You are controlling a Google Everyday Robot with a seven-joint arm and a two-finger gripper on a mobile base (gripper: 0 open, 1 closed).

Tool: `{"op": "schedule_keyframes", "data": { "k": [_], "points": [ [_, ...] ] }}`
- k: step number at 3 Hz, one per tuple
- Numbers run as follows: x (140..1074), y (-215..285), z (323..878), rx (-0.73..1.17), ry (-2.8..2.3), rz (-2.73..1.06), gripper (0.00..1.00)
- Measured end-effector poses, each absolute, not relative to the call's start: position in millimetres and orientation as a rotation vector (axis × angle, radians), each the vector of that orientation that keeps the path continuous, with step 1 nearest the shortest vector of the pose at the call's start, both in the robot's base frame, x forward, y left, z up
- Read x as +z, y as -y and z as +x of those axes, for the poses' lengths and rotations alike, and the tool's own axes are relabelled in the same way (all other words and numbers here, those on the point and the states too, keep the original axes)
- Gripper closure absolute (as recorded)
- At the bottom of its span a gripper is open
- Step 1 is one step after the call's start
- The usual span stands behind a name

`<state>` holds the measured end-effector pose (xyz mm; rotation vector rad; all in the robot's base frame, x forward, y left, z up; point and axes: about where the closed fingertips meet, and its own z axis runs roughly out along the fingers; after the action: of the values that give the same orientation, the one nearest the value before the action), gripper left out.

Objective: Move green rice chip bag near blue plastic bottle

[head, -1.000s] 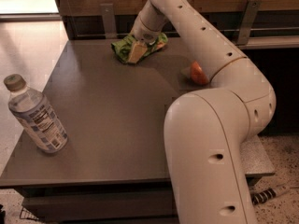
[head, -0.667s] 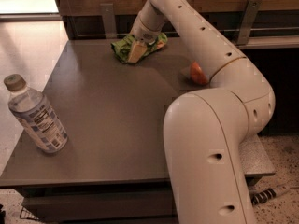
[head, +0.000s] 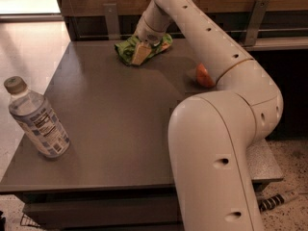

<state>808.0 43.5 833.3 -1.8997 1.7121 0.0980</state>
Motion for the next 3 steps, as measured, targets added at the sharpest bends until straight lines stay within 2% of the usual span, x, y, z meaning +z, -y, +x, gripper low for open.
{"op": "schedule_keyframes", "data": {
  "k": [3],
  "points": [
    [833.6,-43.4,808.0,0.098,-1.712,-1.9,1.0]
  ]
}}
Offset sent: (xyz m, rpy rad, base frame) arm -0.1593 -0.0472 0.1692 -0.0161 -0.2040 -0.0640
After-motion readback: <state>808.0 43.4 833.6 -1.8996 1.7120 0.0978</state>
